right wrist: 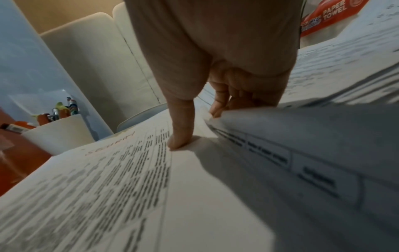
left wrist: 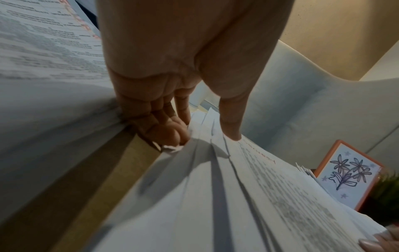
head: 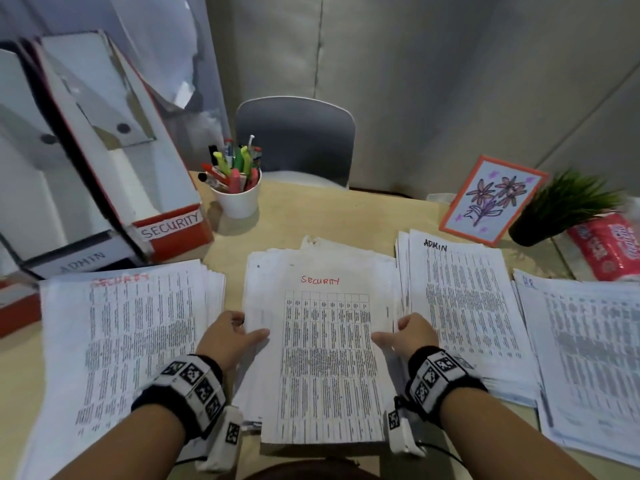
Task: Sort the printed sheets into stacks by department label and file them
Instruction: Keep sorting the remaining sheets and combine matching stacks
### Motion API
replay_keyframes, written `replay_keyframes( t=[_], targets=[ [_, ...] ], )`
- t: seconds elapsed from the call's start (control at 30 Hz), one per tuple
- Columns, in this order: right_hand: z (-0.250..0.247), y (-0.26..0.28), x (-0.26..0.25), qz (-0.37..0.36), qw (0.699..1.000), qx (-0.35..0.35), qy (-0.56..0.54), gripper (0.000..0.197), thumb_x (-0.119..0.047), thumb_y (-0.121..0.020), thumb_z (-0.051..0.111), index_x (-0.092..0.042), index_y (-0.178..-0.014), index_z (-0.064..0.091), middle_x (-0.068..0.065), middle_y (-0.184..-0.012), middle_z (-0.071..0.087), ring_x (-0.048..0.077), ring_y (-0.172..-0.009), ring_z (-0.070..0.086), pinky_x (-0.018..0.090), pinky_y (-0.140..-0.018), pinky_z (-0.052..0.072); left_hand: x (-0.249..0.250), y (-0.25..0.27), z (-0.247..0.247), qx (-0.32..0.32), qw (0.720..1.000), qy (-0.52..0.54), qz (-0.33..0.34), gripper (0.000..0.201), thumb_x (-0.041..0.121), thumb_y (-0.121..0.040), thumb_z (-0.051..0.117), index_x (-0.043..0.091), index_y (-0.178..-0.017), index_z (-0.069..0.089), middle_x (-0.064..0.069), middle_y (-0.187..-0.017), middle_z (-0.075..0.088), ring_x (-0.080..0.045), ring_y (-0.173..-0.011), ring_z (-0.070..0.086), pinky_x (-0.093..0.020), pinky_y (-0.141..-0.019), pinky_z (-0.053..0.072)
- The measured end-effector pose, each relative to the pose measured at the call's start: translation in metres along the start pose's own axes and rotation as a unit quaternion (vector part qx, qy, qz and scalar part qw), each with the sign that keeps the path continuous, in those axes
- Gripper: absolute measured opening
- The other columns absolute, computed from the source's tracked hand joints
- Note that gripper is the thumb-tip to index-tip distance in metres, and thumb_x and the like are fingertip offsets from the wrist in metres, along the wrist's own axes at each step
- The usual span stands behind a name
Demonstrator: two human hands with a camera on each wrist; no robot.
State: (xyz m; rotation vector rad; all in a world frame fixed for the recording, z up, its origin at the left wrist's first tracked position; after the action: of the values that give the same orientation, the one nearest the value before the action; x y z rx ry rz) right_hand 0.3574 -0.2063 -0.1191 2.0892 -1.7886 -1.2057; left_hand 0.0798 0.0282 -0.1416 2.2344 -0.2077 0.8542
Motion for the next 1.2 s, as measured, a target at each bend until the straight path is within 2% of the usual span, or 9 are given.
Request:
replay_keyframes(
  t=[0.2, 0.27, 0.33, 0.47, 0.67, 0.73, 0.8, 1.13, 1.2],
  targets=[
    [-0.006, 0.000, -0.004, -0.028, 0.999, 0.045, -0.009, 0.026, -0.021, -0.074, 0.075, -0.015, -0.075, 0.050, 0.001, -0.074, 0.056, 0.020, -0.067, 0.054, 0.036, -0.074, 0.052, 0.001, 0.003, -0.002, 0.035, 0.998, 0.050, 0.007, 0.065, 0.027, -0.067, 0.085, 0.011, -0.119, 0.050, 0.000, -0.096, 0.059, -0.022, -0.090, 0.058, -0.031, -0.077, 0.046],
    [-0.005, 0.003, -0.004, -0.026, 0.999, 0.034, -0.018, 0.029, -0.027, -0.078, 0.073, -0.012, -0.098, 0.059, 0.007, -0.100, 0.063, 0.024, -0.091, 0.059, 0.037, -0.086, 0.050, -0.001, 0.003, 0.000, 0.039, 0.998, 0.050, 0.007, 0.061, 0.023, -0.065, 0.087, 0.014, -0.113, 0.050, 0.004, -0.090, 0.057, -0.022, -0.090, 0.060, -0.028, -0.073, 0.046],
    [0.000, 0.006, -0.006, -0.019, 1.000, 0.003, -0.020, 0.070, -0.038, -0.077, 0.075, -0.006, -0.132, 0.046, 0.011, -0.132, 0.052, 0.028, -0.120, 0.051, 0.037, -0.098, 0.042, -0.004, 0.004, 0.005, 0.032, 0.995, 0.090, -0.003, 0.055, 0.009, -0.064, 0.087, 0.010, -0.107, 0.051, -0.006, -0.096, 0.059, -0.023, -0.091, 0.061, -0.023, -0.067, 0.050],
    [0.004, 0.004, -0.010, -0.015, 1.000, -0.006, 0.006, 0.093, -0.038, -0.069, 0.082, -0.002, -0.141, 0.036, 0.013, -0.144, 0.043, 0.030, -0.131, 0.042, 0.040, -0.104, 0.038, -0.003, 0.004, 0.004, 0.030, 0.998, 0.059, 0.003, 0.059, 0.020, -0.061, 0.089, 0.017, -0.105, 0.051, -0.003, -0.101, 0.062, -0.016, -0.089, 0.061, -0.026, -0.069, 0.049],
    [0.004, -0.002, -0.005, -0.016, 0.998, -0.016, -0.059, 0.079, -0.021, -0.072, 0.082, 0.002, -0.136, 0.043, 0.015, -0.140, 0.048, 0.030, -0.127, 0.046, 0.040, -0.105, 0.037, -0.001, 0.003, 0.003, 0.018, 1.000, -0.002, 0.010, 0.076, 0.040, -0.056, 0.089, 0.017, -0.114, 0.046, -0.002, -0.116, 0.057, -0.021, -0.106, 0.056, -0.035, -0.089, 0.046],
    [0.003, -0.007, 0.001, -0.015, 0.994, -0.024, -0.102, 0.050, -0.015, -0.072, 0.081, 0.001, -0.115, 0.060, 0.014, -0.107, 0.063, 0.026, -0.098, 0.058, 0.037, -0.087, 0.046, 0.001, 0.004, 0.003, 0.021, 1.000, -0.001, 0.012, 0.077, 0.039, -0.057, 0.089, 0.016, -0.116, 0.046, -0.003, -0.118, 0.056, -0.023, -0.106, 0.056, -0.035, -0.088, 0.046],
    [-0.001, -0.008, 0.002, -0.029, 0.992, -0.020, -0.120, 0.021, -0.015, -0.074, 0.078, -0.009, -0.073, 0.058, 0.009, -0.068, 0.046, 0.019, -0.066, 0.045, 0.031, -0.064, 0.037, 0.002, 0.004, 0.002, 0.026, 1.000, -0.009, 0.014, 0.080, 0.040, -0.059, 0.088, 0.014, -0.120, 0.045, -0.005, -0.121, 0.055, -0.025, -0.109, 0.055, -0.036, -0.089, 0.046],
    [-0.044, -0.018, 0.036, 0.020, 0.967, 0.073, -0.242, 0.013, -0.012, -0.091, 0.056, -0.004, -0.098, 0.063, 0.017, -0.097, 0.066, 0.035, -0.096, 0.062, 0.041, -0.086, 0.050, 0.001, 0.002, -0.007, 0.037, 0.999, -0.006, 0.016, 0.054, 0.024, -0.066, 0.086, 0.016, -0.107, 0.052, 0.000, -0.097, 0.061, -0.022, -0.096, 0.060, -0.030, -0.078, 0.046],
    [-0.049, -0.020, 0.044, 0.031, 0.942, 0.091, -0.320, 0.010, -0.001, -0.091, 0.052, -0.008, -0.088, 0.059, 0.014, -0.094, 0.063, 0.033, -0.095, 0.060, 0.031, -0.085, 0.050, -0.002, 0.001, -0.011, 0.044, 0.999, 0.008, 0.015, 0.050, 0.018, -0.067, 0.084, 0.016, -0.107, 0.054, 0.000, -0.096, 0.062, -0.022, -0.095, 0.061, -0.030, -0.078, 0.047]
  ],
)
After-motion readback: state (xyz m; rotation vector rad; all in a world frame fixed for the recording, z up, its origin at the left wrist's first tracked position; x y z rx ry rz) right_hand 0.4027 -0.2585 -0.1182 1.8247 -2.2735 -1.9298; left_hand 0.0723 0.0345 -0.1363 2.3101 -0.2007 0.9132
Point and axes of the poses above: each hand's wrist, its own y-axis away from the middle knuckle, its own z-axis out of the palm, x = y × z, the point moved 10 cm from there along -y, towards the middle knuckle
